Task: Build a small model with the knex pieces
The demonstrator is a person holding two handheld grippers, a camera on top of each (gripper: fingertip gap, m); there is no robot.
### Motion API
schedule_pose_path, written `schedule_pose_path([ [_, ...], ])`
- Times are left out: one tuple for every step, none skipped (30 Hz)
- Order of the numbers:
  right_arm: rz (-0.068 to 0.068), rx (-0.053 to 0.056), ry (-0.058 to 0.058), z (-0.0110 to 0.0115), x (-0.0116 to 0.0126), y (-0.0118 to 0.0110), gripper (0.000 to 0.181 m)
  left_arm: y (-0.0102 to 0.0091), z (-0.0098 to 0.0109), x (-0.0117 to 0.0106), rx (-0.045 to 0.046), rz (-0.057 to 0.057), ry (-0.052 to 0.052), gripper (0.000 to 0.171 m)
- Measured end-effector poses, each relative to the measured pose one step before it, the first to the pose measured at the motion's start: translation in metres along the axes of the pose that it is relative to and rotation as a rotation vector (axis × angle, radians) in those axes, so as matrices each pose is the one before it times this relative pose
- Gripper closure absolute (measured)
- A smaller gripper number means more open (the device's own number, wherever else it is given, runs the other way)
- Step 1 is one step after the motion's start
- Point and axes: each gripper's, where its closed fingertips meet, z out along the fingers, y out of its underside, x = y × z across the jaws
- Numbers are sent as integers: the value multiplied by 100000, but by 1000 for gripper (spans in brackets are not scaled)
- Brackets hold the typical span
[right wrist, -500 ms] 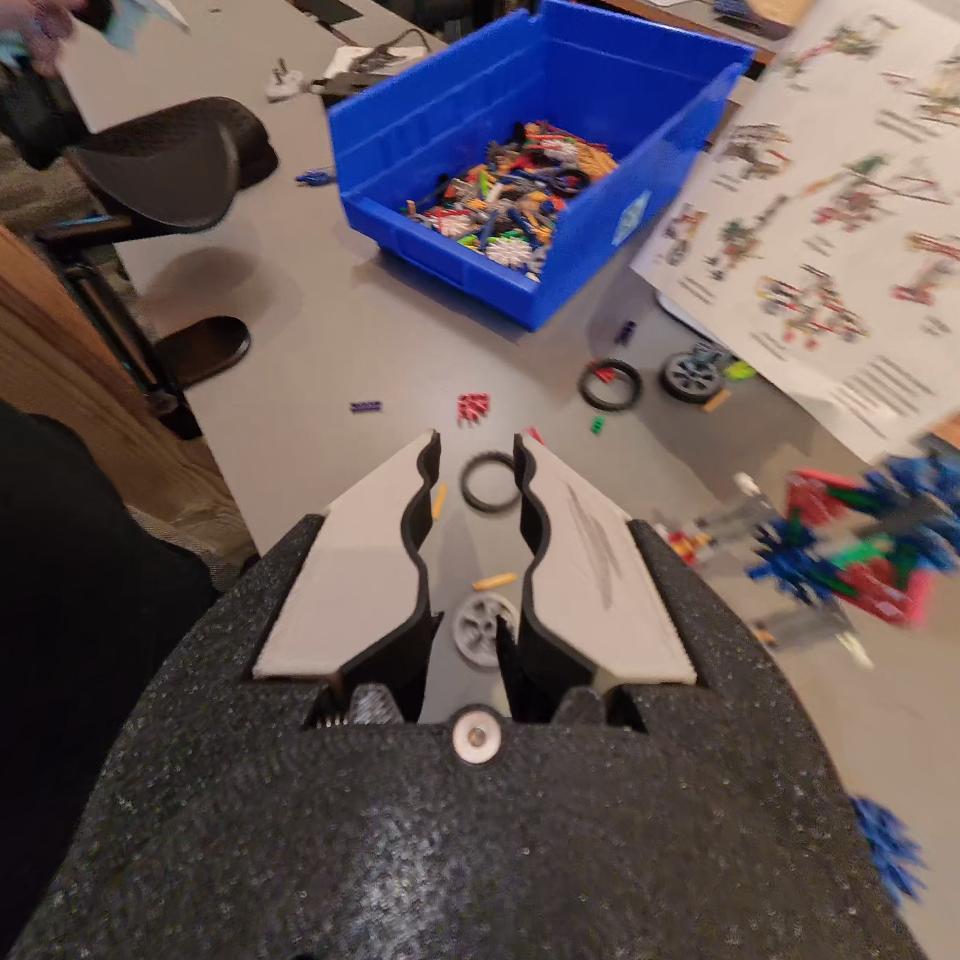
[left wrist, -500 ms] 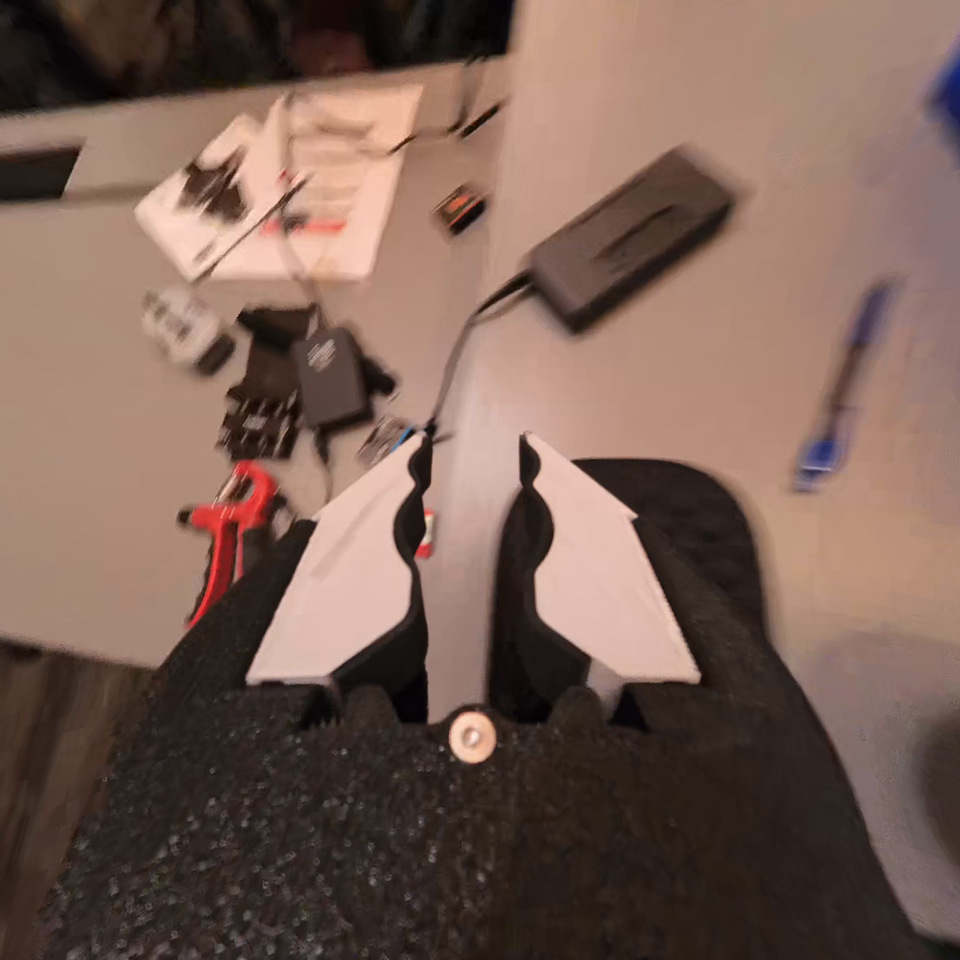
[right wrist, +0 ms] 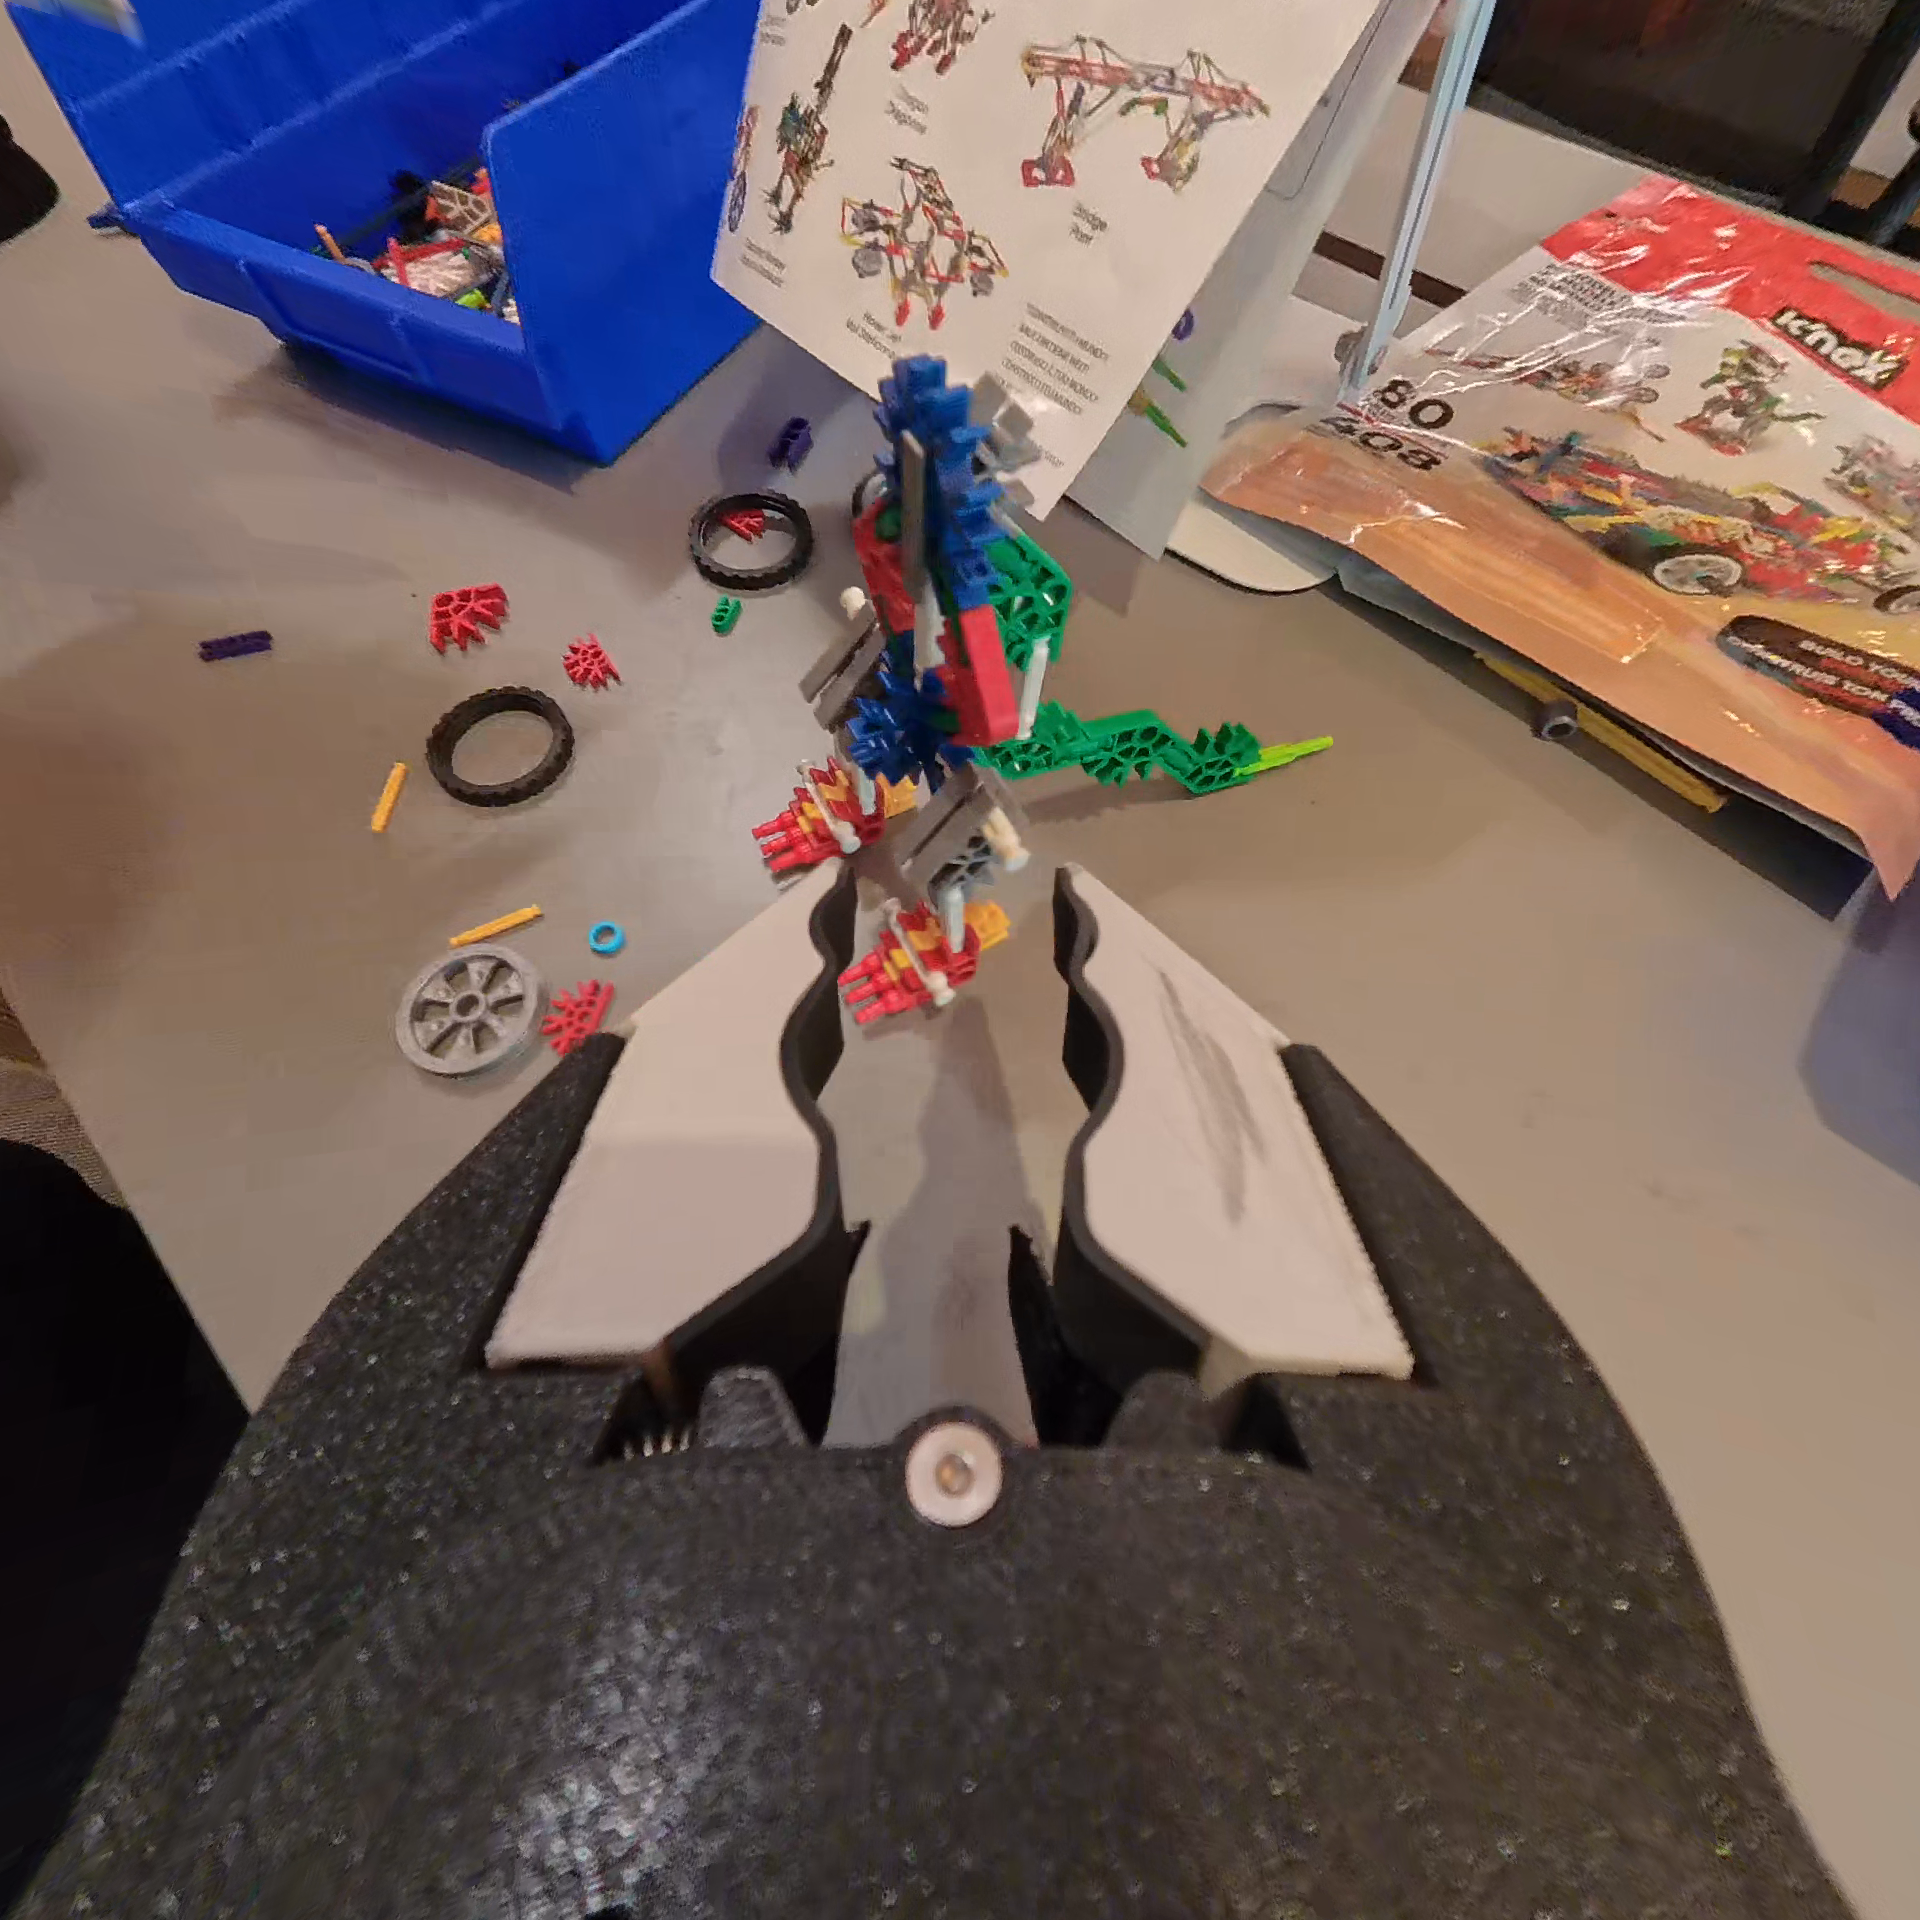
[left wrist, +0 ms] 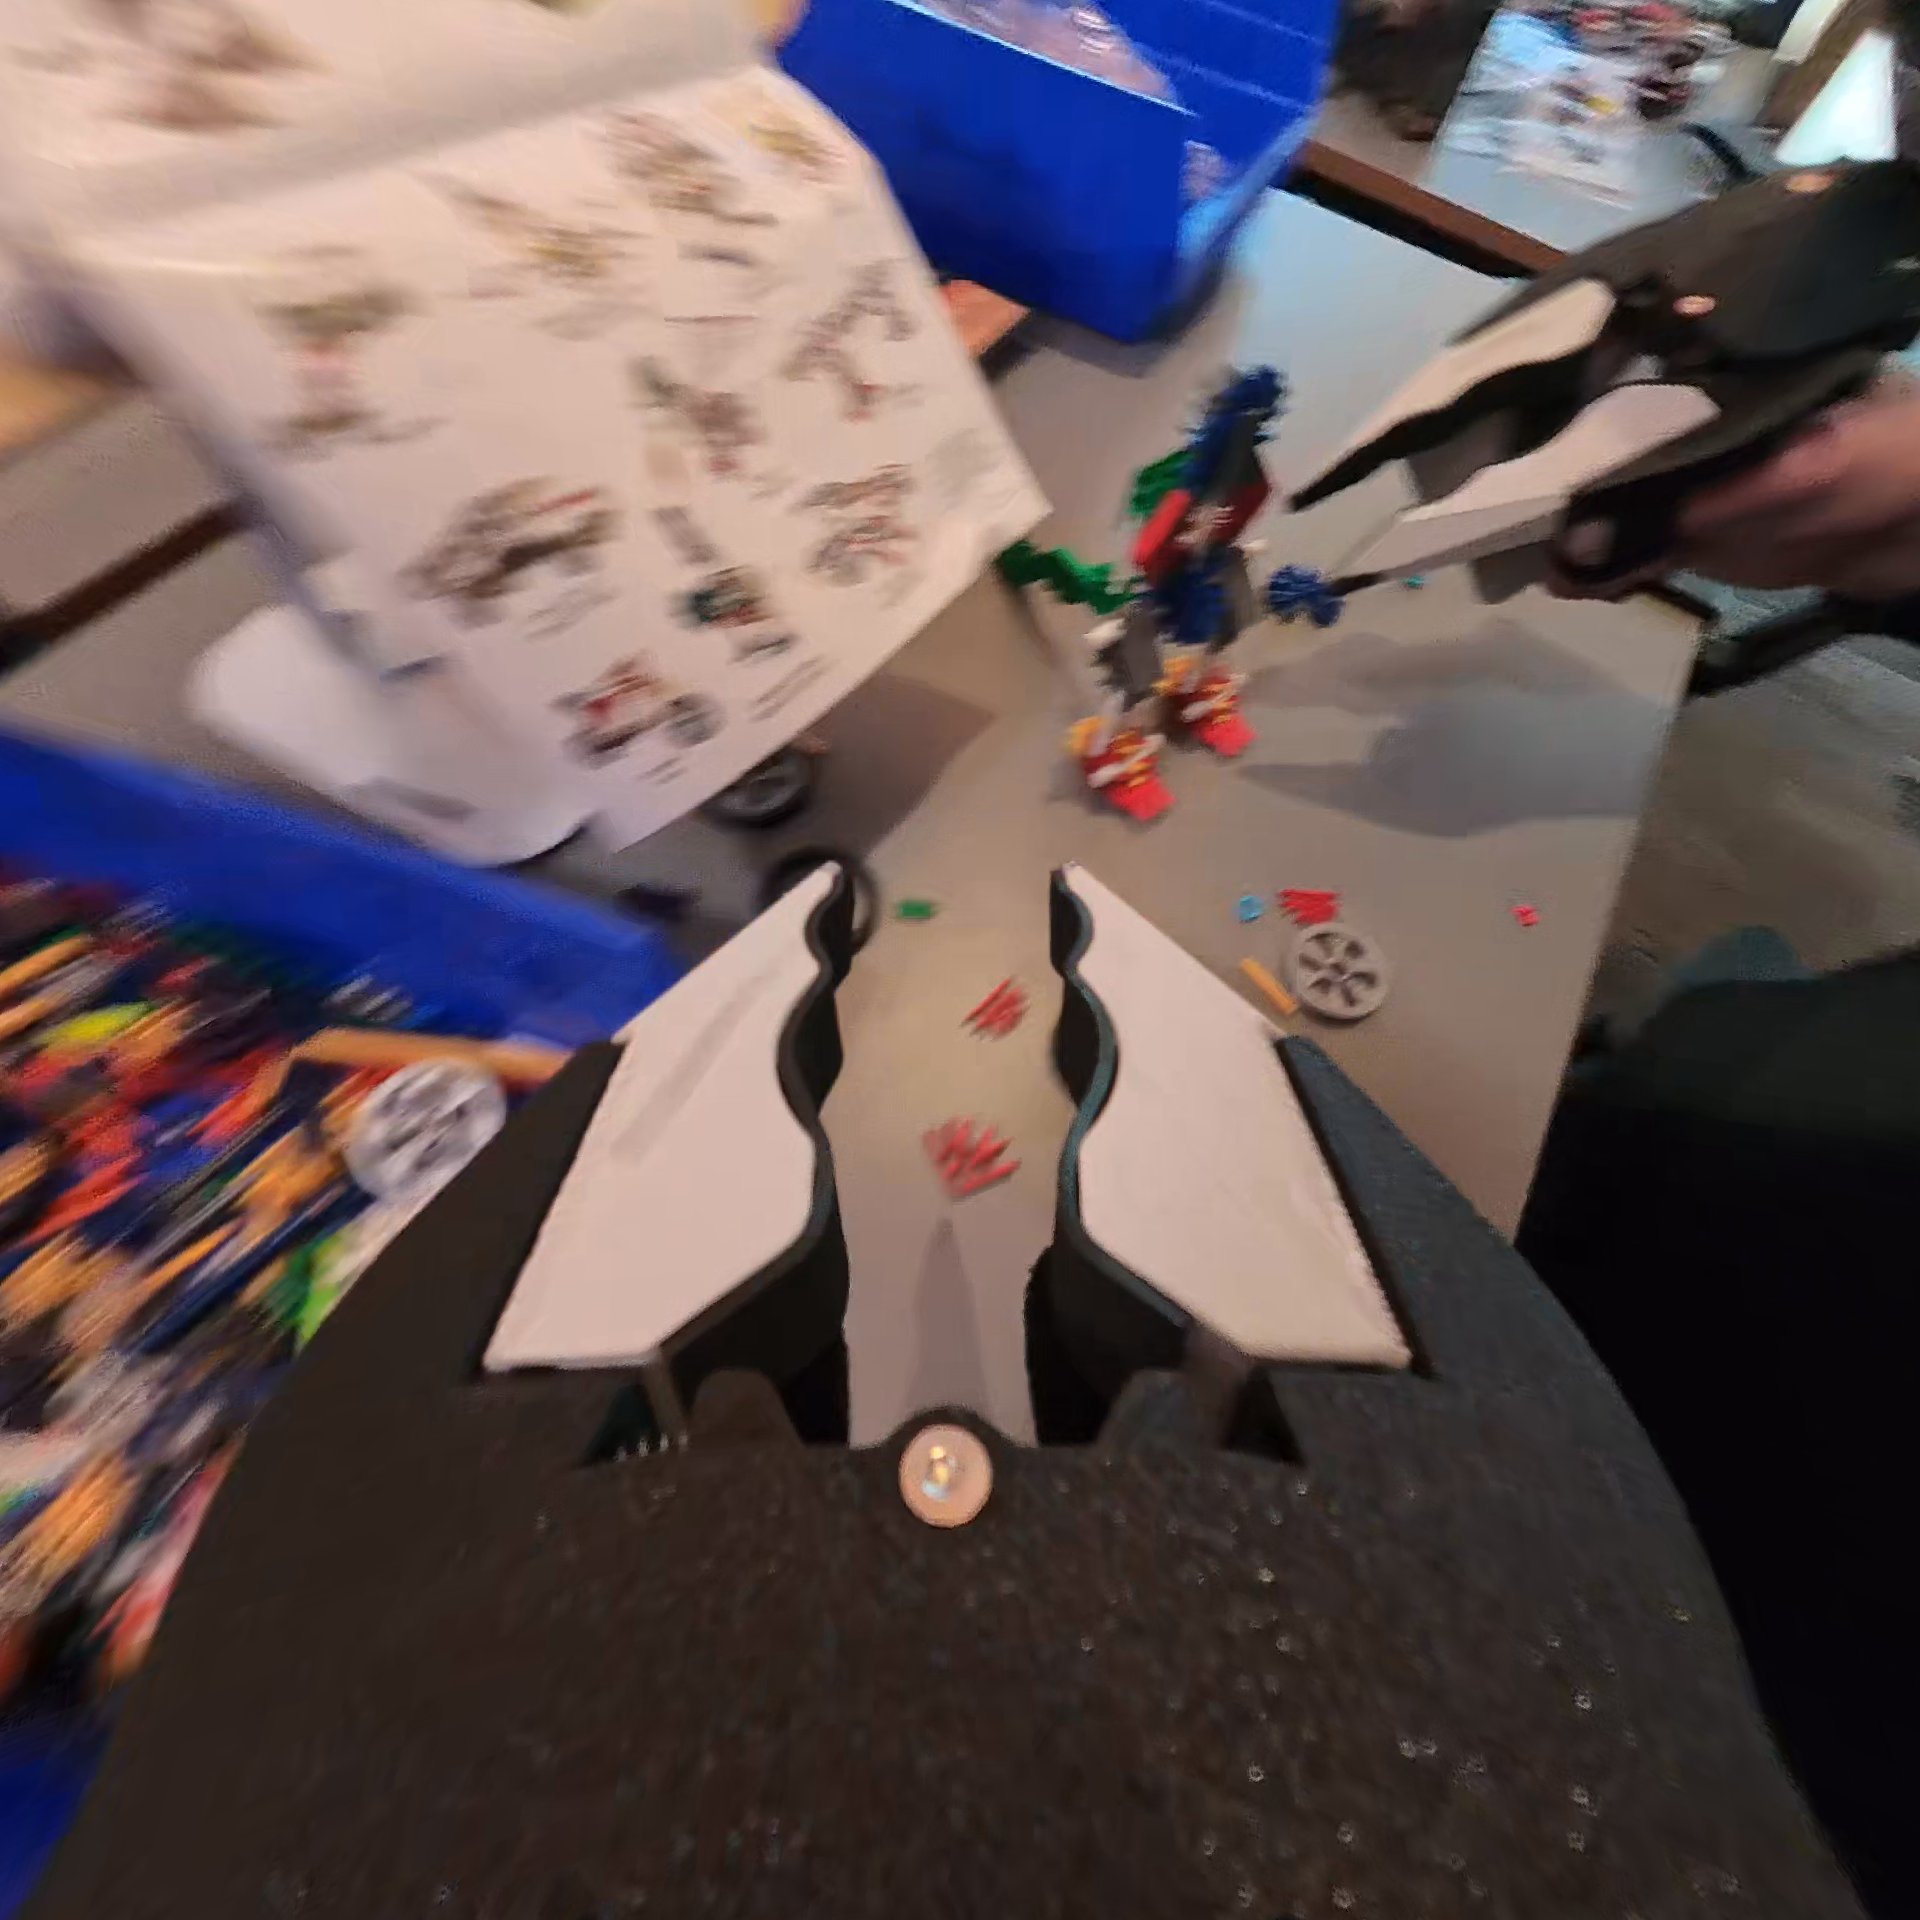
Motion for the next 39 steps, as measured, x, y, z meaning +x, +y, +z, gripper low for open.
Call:
schedule_pose_path([
  [595,156,-1756,419,7,163,143,-80,2457,1375,-1619,1650,5000,134],
  [441,-66,-1462,409,-11,166,141,-2,2308,986,-1792,1886,3769,133],
  [3,76,-1058,372,-19,120,139,97,2071,628,-2333,1721,2892,132],
  [-254,245,-825,307,-20,65,139,-56,1788,207,-1577,796,1242,130],
  [-72,410,-650,280,4,-18,139,-149,1551,149,-652,-254,1338,130],
  [401,353,-701,263,-1,-39,139,-143,1320,206,-444,-851,2005,129],
  [613,279,-787,251,-6,-50,139,-196,1096,67,310,-699,1111,129],
  [270,309,-679,216,-18,-51,139,-105,939,65,116,-584,1050,129],
  [-184,305,-309,211,9,-65,140,94,814,102,-1188,-329,1297,129],
  [-363,-32,-385,208,-8,-28,141,126,625,1,-1443,416,403,129],
  [-398,-57,-717,209,-72,-36,142,-24,472,-24,-210,378,-154,131],
  [-455,281,-685,162,-63,-77,144,-56,377,93,223,-745,645,134],
  [-446,364,-285,117,30,-85,146,-76,294,222,458,-1356,1237,137],
  [-154,328,-548,97,57,-64,150,-99,223,308,916,-1061,1279,138],
  [204,403,-732,58,79,-91,152,-1,187,169,591,-656,203,138],
  [111,428,-870,37,77,-130,153,116,144,200,26,-396,362,139],
  [-225,374,-1203,47,28,-129,155,153,155,230,-68,-502,573,142],
  [-454,172,-1392,92,20,-122,157,68,107,70,414,-779,-630,142],
  [-705,-94,-1104,137,77,-85,158,-89,34,126,1375,-892,-624,142],
  [-1217,-290,-1457,153,28,-70,159,-25,46,373,862,-1189,892,142],
  [-1364,-329,-1861,130,-17,-65,162,23,19,23,518,-847,-1281,139],
  [-956,-320,-1342,87,87,-71,162,46,-46,-44,383,-179,-1485,140],
  [-788,-518,-1325,84,91,-27,163,120,-92,89,-385,374,-218,142],
  [-1147,-552,-2151,53,-46,-26,164,152,-84,88,-664,458,75,142],
  [-1967,-662,-2750,12,-164,-17,165,68,-63,58,-112,-109,71,142],
  [-2451,-799,-2384,-2,-135,21,165,68,-36,131,85,-697,611,143],
  [-2007,-713,-2402,32,-117,-12,166,46,-30,79,181,-878,370,142],
  [-1271,-703,-2915,52,-195,-29,167,35,-57,-9,67,-327,-211,142],
  [-797,-830,-2787,47,-196,-6,168,97,-83,37,-287,366,194,142],
  [-198,-992,-2079,10,-133,41,166,194,-189,-22,-988,546,-51,142],
  [340,-1406,-1488,-95,-101,131,157,143,-362,-243,-559,383,-1429,140],
  [377,-1304,-585,-239,-49,184,145,49,-541,-281,341,-25,-1255,139],
  [343,-854,518,-385,39,222,144,105,-682,-187,400,-892,-212,139],
  [864,-441,1494,-496,134,249,144,237,-811,-161,-261,-1087,303,139],
  [1600,235,1844,-575,152,229,141,426,-900,-209,-1158,-463,-189,138],
  [1934,485,1754,-623,73,255,140,599,-951,-219,-1939,233,-591,138],
  [1780,263,1979,-621,46,306,139,839,-923,-50,-3224,782,-100,138],
  [1773,-200,1813,-572,-24,421,139,901,-880,-135,-3148,1544,-1098,137],
  [1784,-593,1479,-487,-71,514,140,817,-812,-381,-2059,1240,-2726,136],
])
